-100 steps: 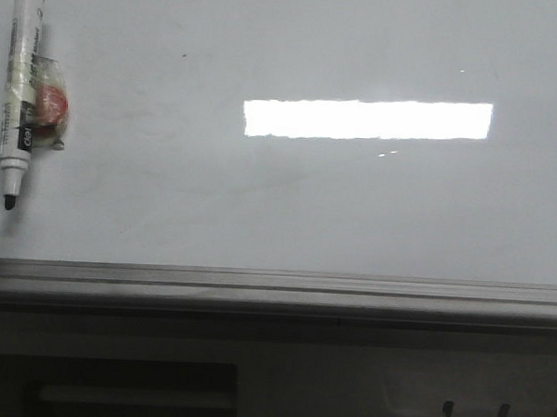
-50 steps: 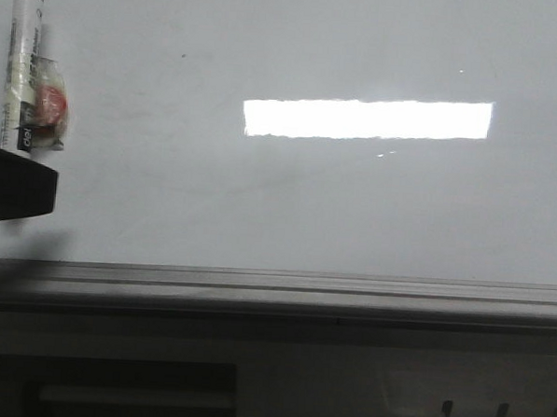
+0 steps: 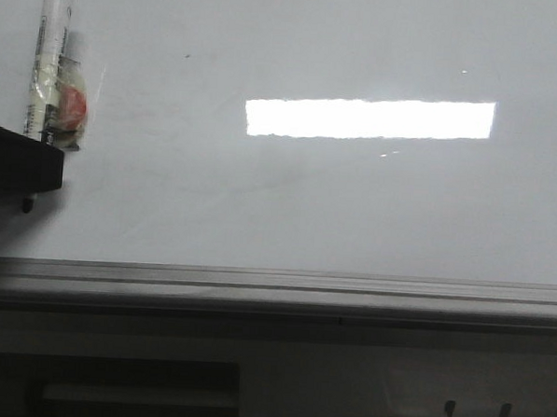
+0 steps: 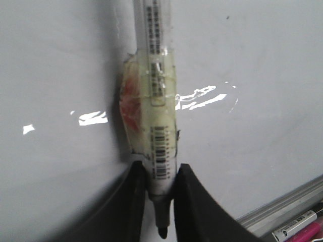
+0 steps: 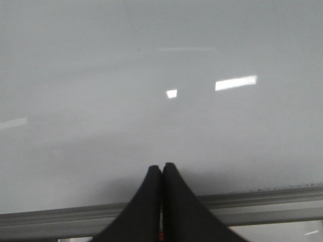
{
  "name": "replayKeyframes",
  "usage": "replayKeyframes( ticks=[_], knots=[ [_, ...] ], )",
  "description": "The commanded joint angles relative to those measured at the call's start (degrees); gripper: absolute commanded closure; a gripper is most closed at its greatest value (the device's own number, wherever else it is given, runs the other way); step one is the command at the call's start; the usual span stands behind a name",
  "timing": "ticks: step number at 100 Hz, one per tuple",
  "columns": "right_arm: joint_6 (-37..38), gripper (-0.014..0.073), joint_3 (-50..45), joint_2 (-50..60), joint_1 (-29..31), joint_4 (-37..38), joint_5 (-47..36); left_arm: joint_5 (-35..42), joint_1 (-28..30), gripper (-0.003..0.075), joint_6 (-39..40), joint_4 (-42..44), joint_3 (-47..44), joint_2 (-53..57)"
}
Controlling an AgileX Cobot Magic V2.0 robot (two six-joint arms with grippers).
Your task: Write number 3 on whiteboard
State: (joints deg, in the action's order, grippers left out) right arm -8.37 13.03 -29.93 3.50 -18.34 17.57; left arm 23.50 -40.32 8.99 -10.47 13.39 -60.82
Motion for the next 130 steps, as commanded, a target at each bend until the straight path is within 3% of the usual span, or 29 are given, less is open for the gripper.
replayKeyframes(
  ticks=[1,15,35,42,60,67,79,94,130],
  knots=[
    [-0.4,0.0654,3.6,-0.6,0.1,-1.5,-0.9,1.6,0.0,0.0741,0.5,-0.4,1.4,0.0],
    [-4.7,0.0654,7.6,-0.6,-3.5,-1.6,4.9,1.5,0.0,0.0741,0.5,6.3,1.4,0.7],
    [-11.7,0.0616,12.6,-0.6,-16.4,-3.6,7.9,1.5,0.0,0.0741,0.5,20.7,1.4,4.7],
    [-12.5,0.0536,13.9,-1.0,-22.2,-3.7,7.3,1.5,0.0,0.0741,0.5,25.9,1.4,5.9],
    [-12.5,0.0180,17.7,-5.3,-36.6,-3.7,6.6,1.8,0.0,0.0741,0.5,45.0,1.5,7.0],
    [-13.9,0.0130,19.2,-8.0,-41.6,-3.7,5.9,1.9,0.0,0.0741,0.5,51.8,1.8,6.9],
    [-19.7,0.0133,21.3,-13.2,-49.0,-3.6,3.0,1.9,0.0,0.0741,0.3,57.6,2.7,6.9],
    [-20.1,0.0133,23.9,-19.9,-55.3,-2.1,-1.9,1.7,0.0,0.0741,0.0,61.9,3.5,6.8],
    [-20.1,0.0133,30.6,-31.4,-61.4,-1.5,-5.8,1.5,0.0,0.0741,0.0,66.0,3.5,6.7]
  ],
)
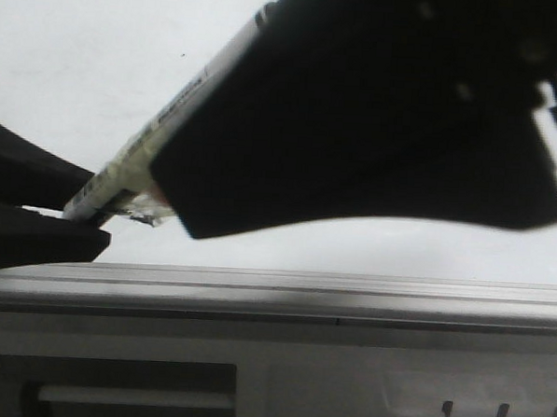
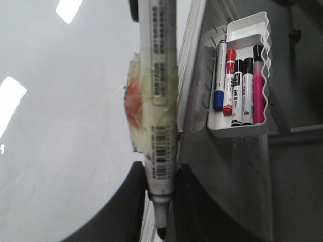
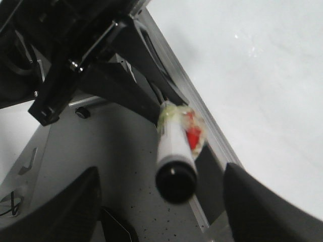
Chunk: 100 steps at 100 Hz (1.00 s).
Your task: Write number 3 on whiteboard
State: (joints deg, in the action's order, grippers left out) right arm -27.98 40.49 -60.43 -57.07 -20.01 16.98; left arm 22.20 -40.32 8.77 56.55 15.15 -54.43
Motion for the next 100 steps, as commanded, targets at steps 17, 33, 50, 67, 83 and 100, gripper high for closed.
replayKeyframes(
  ticks=[17,33,50,67,83,100],
  knots=[
    [-0.5,0.0134,4.0,-2.0,-1.0,0.4,-8.0,2.7,0.0,0.0741,0.2,-1.0,1.8,0.3],
    [-0.5,0.0201,4.0,-2.7,-1.1,0.4,-6.2,2.6,0.0,0.0741,0.2,-1.0,1.8,0.3],
    [-0.5,0.0488,4.0,-2.6,-1.1,0.4,-5.8,2.5,0.0,0.0741,0.2,-1.0,1.8,0.3],
    [-0.3,0.0654,4.0,-2.6,-1.0,0.4,-6.1,2.5,0.0,0.0739,0.2,-1.2,1.8,0.3],
    [-0.3,0.0654,4.0,-2.6,-1.0,0.5,-6.1,2.8,0.0,0.0580,0.2,-3.1,1.8,1.2],
    [-0.3,0.0654,4.0,-2.6,1.1,0.5,-7.5,1.3,0.0,0.0266,0.2,-11.4,1.8,5.6]
  ],
)
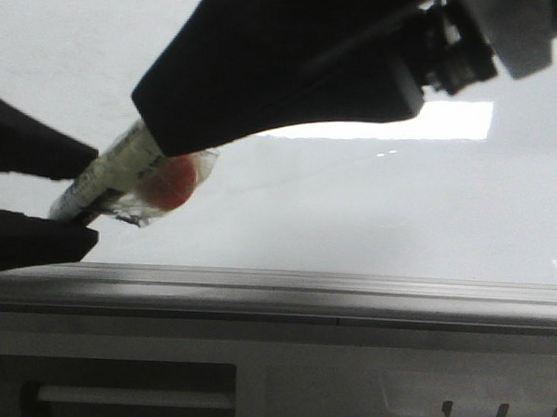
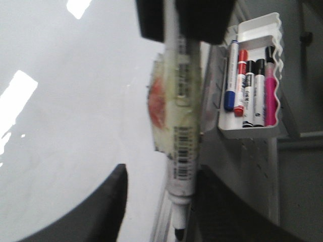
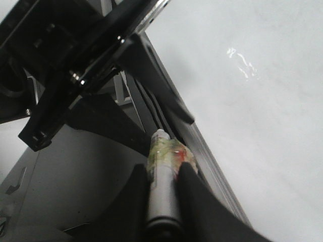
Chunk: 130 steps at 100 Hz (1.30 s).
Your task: Write number 3 on whiteboard
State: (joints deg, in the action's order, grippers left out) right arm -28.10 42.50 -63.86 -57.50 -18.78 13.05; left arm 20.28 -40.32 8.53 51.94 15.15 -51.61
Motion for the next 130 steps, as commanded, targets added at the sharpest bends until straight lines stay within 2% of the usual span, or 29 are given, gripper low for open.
replayKeyframes(
  ticks=[1,14,27,40,52,71,102,118,130],
  knots=[
    [-0.2,0.0654,2.0,0.9,1.7,-0.7,-3.6,2.7,0.0,0.0253,0.4,-7.2,1.8,3.0],
    [0.6,0.0654,3.8,1.0,7.1,-0.7,-3.5,-2.8,0.0,0.0230,0.4,-12.7,1.8,8.0],
    [0.6,0.0654,7.6,0.9,11.6,-0.7,-1.0,-2.9,0.0,0.0230,0.4,-16.4,1.8,11.0],
    [0.3,0.0654,10.5,0.8,13.5,1.3,-0.9,-2.8,0.0,0.0230,0.4,-18.9,1.8,11.9],
    [0.3,0.0654,12.3,0.1,15.6,1.3,1.2,-2.8,0.0,0.0235,0.4,-19.9,1.8,11.9],
    [0.3,0.0654,13.5,-2.1,18.2,1.3,2.4,-2.6,0.0,0.0291,0.4,-19.9,1.8,11.9],
    [0.3,0.0654,14.5,-3.7,20.7,1.5,1.5,-2.4,0.0,0.0293,0.4,-19.9,1.8,11.9],
    [0.3,0.0652,14.5,-2.6,24.7,1.5,4.7,-2.4,0.0,0.0293,0.4,-19.9,1.8,11.9],
    [0.3,0.0652,14.5,-1.1,25.6,1.7,9.3,-2.4,0.0,0.0293,0.4,-19.9,1.8,11.9]
  ],
)
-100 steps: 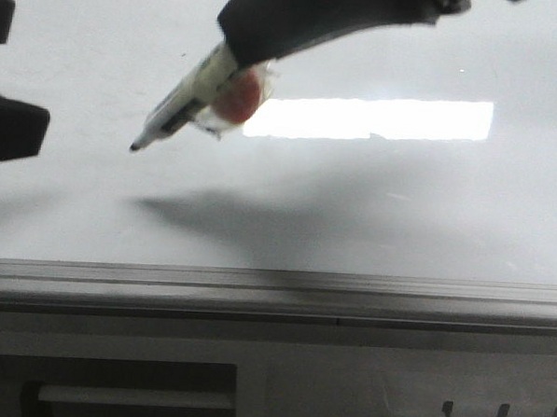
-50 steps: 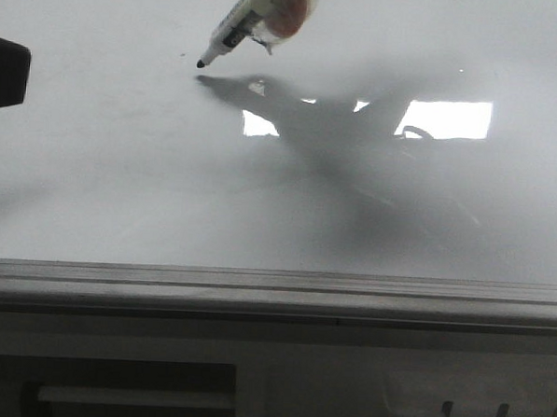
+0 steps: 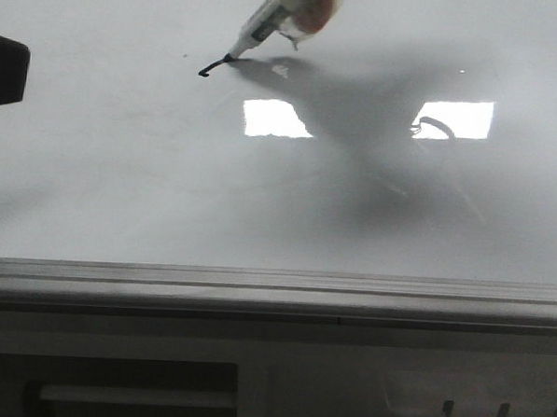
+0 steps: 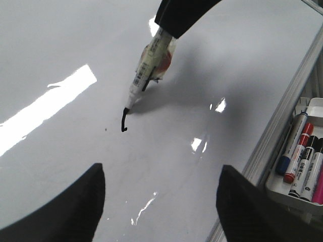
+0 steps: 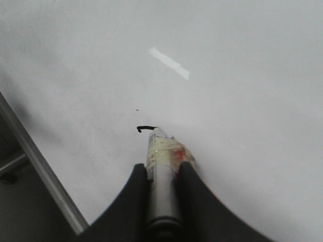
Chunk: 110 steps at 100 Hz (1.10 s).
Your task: Write number 3 on whiteboard
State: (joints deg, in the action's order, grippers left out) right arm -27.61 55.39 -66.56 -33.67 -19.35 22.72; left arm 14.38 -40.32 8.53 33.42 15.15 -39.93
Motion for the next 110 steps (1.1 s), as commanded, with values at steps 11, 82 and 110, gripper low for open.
replayKeyframes(
  ticks=[11,82,110],
  knots=[
    [-0.2,0.0652,1.5,1.3,0.9,2.2,4.3,3.5,0.0,0.0293,0.4,-1.4,1.8,0.2],
    [0.8,0.0652,1.0,0.0,-3.1,2.6,11.1,3.5,0.0,0.0293,0.4,-1.4,1.8,0.2],
    [0.8,0.0653,1.4,-5.3,-8.4,2.4,5.9,3.5,0.0,0.0293,0.4,-1.4,1.8,0.2]
  ],
)
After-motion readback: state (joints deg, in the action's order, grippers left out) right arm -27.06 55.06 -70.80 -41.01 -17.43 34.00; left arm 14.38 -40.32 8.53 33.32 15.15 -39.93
